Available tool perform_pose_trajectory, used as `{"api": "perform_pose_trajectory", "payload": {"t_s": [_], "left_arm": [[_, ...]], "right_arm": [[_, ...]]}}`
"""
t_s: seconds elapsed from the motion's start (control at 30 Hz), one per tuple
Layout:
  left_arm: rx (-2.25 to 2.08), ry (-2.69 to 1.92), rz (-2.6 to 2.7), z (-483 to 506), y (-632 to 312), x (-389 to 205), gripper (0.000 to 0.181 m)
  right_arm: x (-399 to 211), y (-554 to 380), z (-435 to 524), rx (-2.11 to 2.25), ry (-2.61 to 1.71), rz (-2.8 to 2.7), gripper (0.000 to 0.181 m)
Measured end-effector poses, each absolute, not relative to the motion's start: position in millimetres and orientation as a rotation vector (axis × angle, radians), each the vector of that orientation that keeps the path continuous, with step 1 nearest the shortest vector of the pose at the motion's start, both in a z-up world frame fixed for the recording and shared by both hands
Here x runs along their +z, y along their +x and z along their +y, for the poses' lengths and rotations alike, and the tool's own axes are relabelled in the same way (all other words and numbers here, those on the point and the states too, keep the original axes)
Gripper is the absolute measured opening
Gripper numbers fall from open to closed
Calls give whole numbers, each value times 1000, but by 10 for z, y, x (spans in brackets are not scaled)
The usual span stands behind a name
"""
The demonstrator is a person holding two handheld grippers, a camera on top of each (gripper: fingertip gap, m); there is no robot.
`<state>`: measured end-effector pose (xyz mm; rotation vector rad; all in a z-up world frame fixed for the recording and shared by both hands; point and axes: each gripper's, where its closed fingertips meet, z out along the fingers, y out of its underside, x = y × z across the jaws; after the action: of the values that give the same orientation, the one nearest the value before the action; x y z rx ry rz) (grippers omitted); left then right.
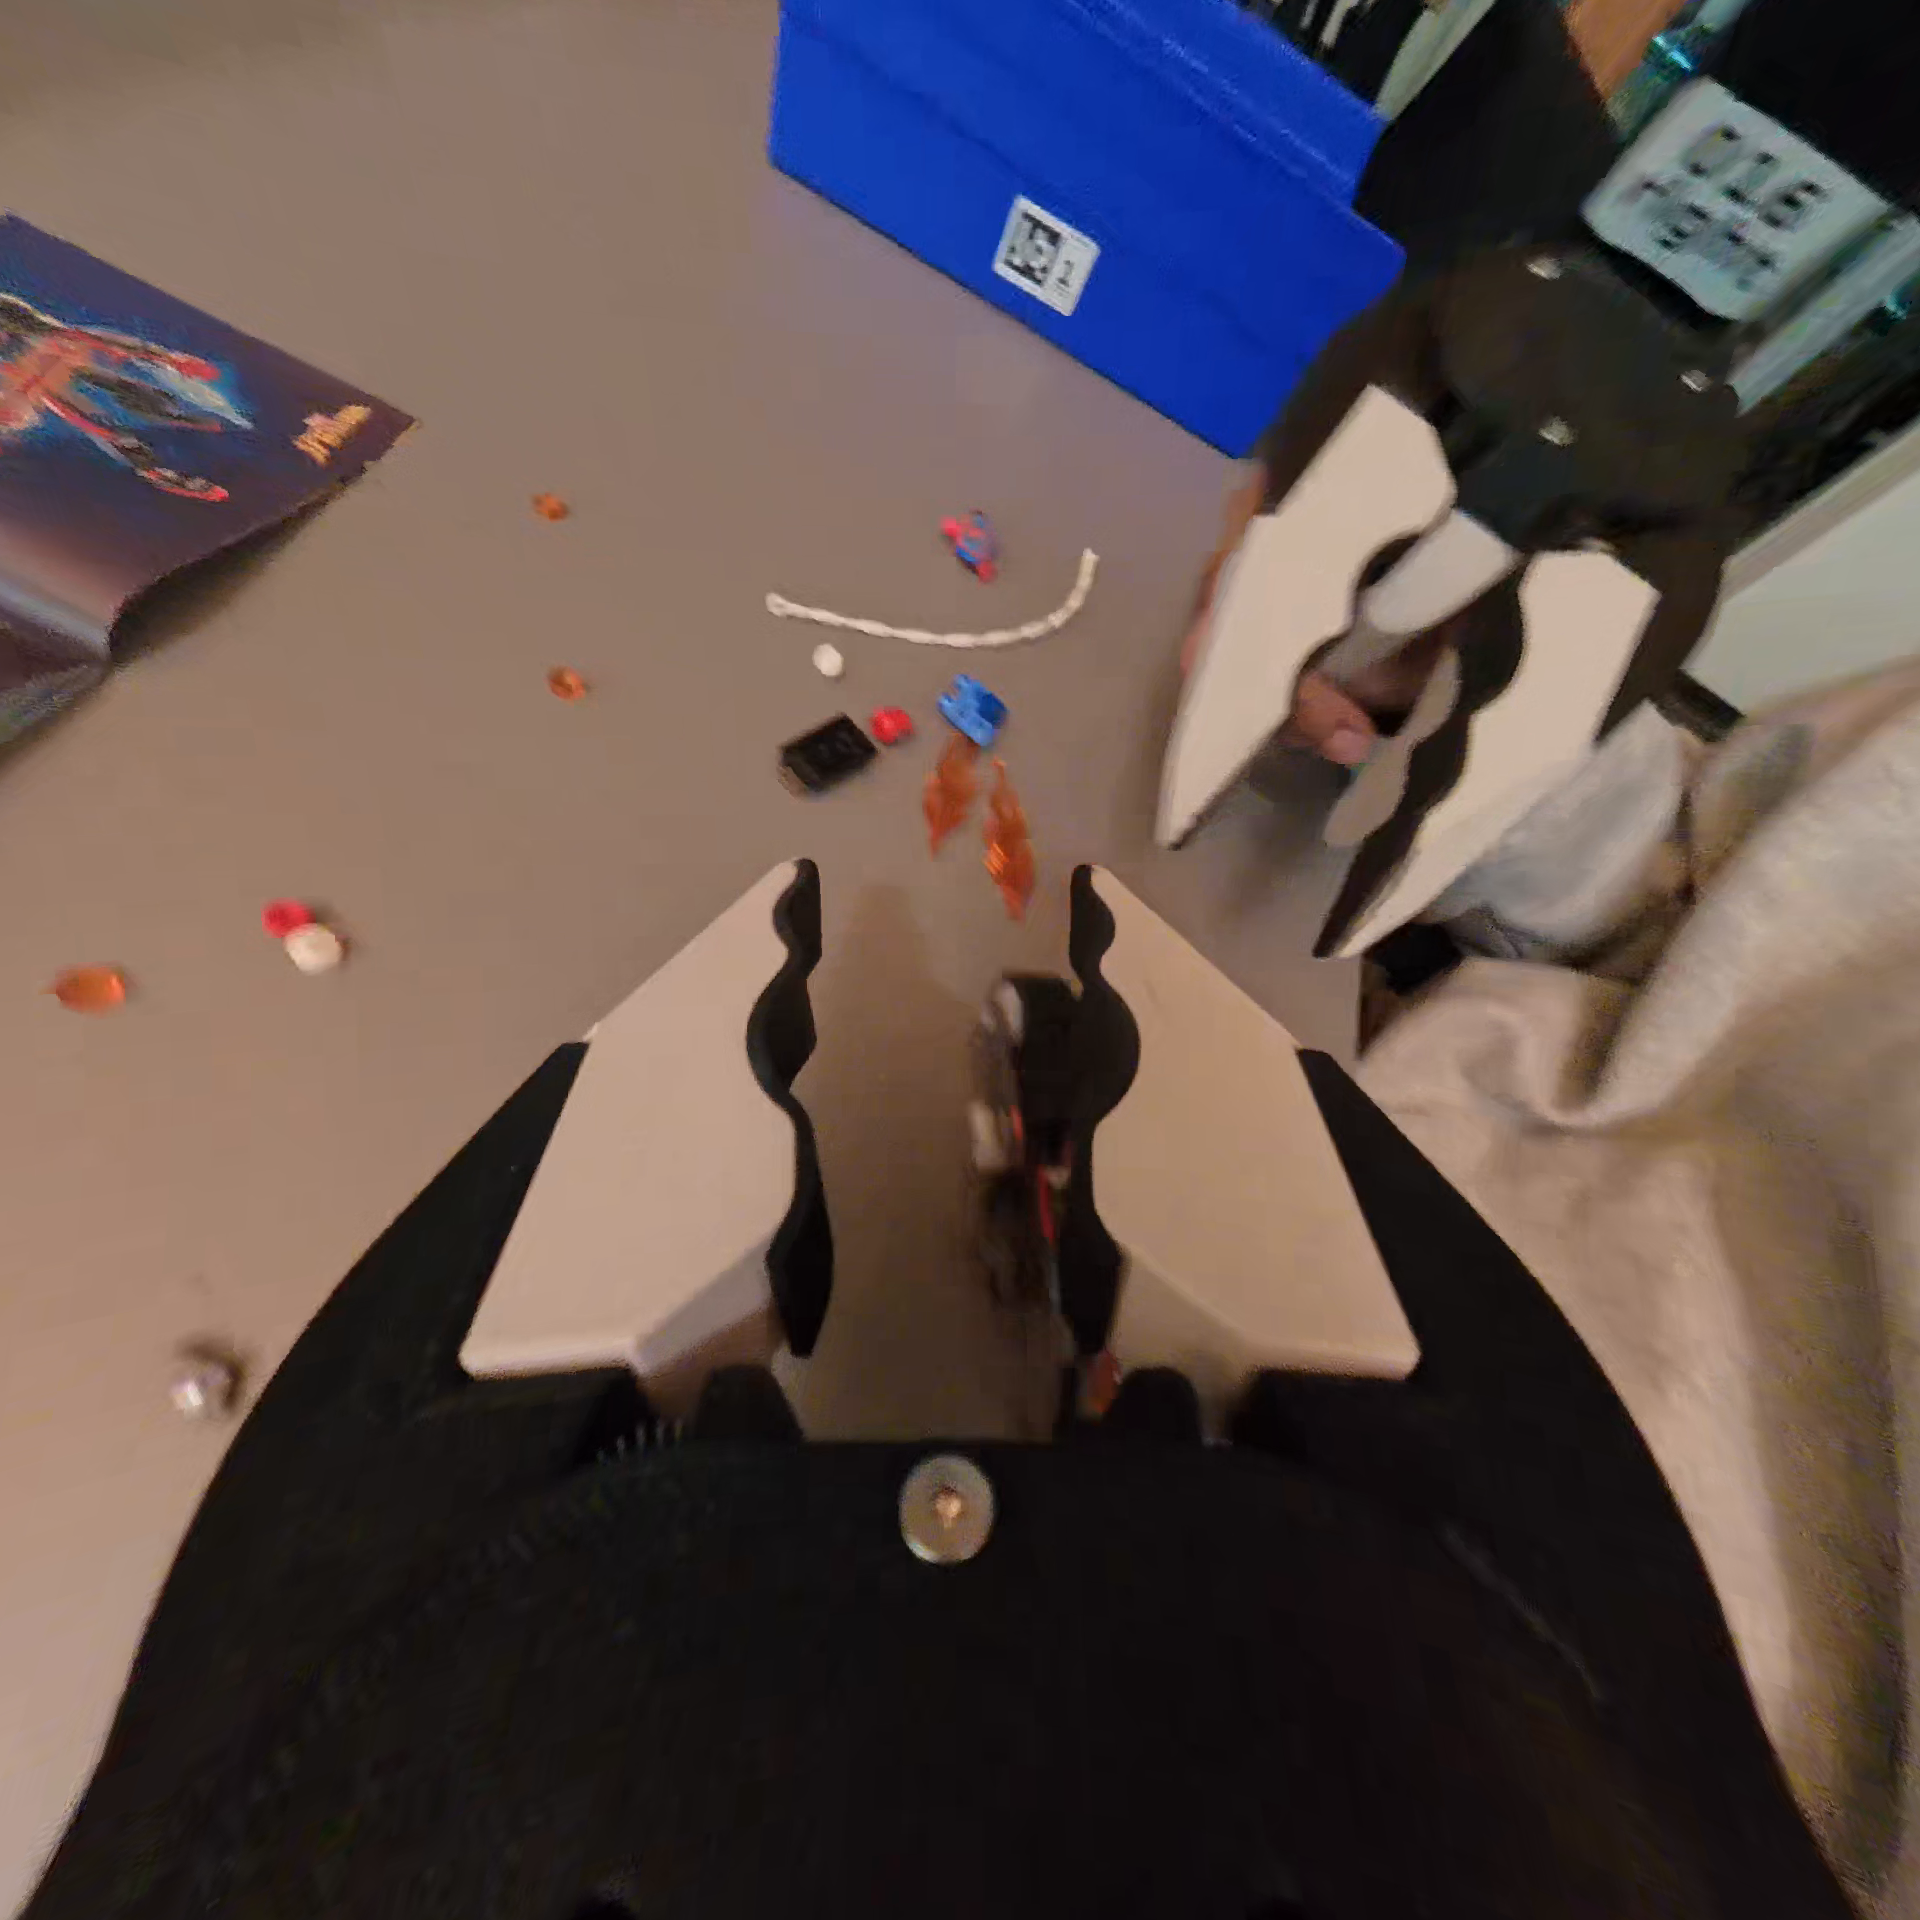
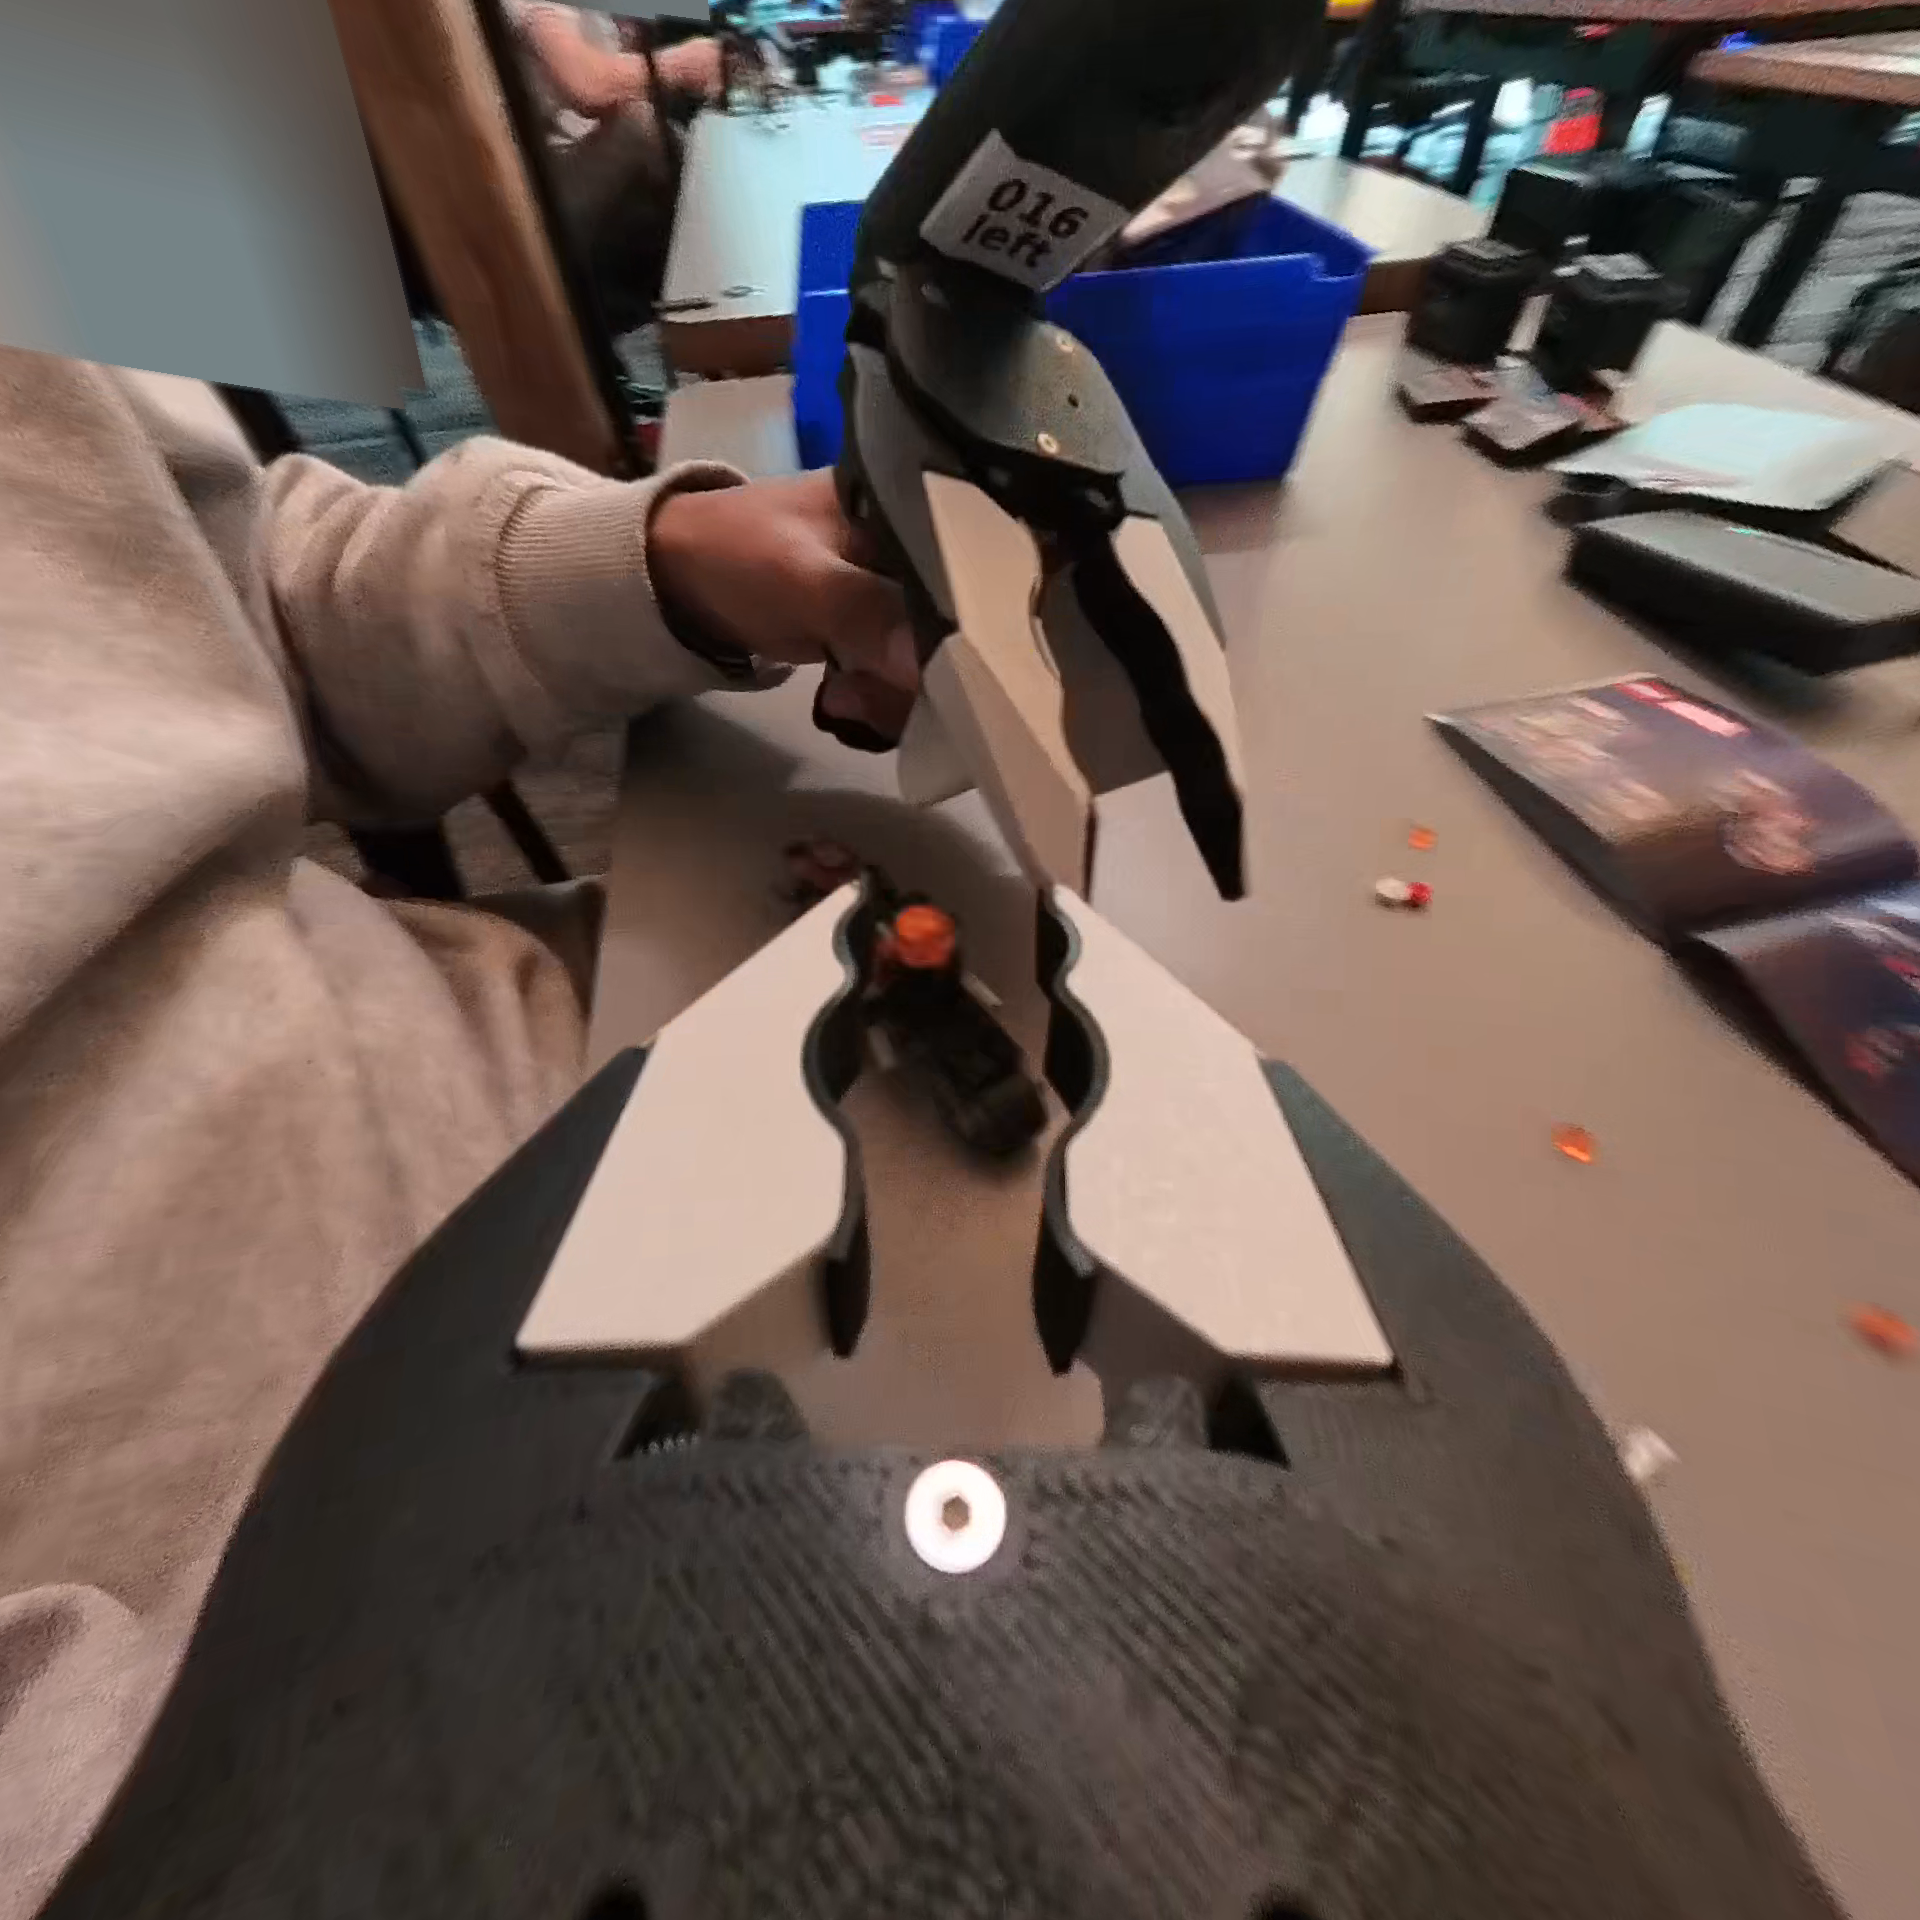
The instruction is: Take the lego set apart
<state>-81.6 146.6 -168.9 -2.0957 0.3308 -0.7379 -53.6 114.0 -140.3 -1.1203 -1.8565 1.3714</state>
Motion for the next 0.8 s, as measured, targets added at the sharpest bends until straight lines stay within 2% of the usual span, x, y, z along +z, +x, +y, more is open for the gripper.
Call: {"api": "perform_pose_trajectory", "payload": {"t_s": [0.03, 0.13, 0.2, 0.3, 0.5, 0.73, 0.8], "left_arm": [[-731, -2099, 349, 1322, -789, -1706, 49], [-640, -2122, 405, 1007, -722, -1788, 55], [-587, -2096, 414, 921, -687, -1763, 47], [-493, -2081, 411, 913, -750, -1746, 49], [-582, -1996, 370, 824, -802, -1571, 51], [-501, -2112, 480, 726, -728, -1855, 54], [-431, -2134, 520, 737, -715, -1931, 43]], "right_arm": [[-1427, -557, 1046, 1392, -1107, -1885, 31], [-1580, -625, 913, 1363, -1108, -1962, 31], [-1625, -643, 849, 1389, -1108, -1986, 29], [-1630, -663, 840, 1409, -1128, -1980, 26], [-1657, -648, 817, 1349, -1143, -1981, 27], [-1728, -687, 783, 1360, -1175, -1977, 23], [-1757, -702, 793, 1334, -1178, -1982, 19]]}}
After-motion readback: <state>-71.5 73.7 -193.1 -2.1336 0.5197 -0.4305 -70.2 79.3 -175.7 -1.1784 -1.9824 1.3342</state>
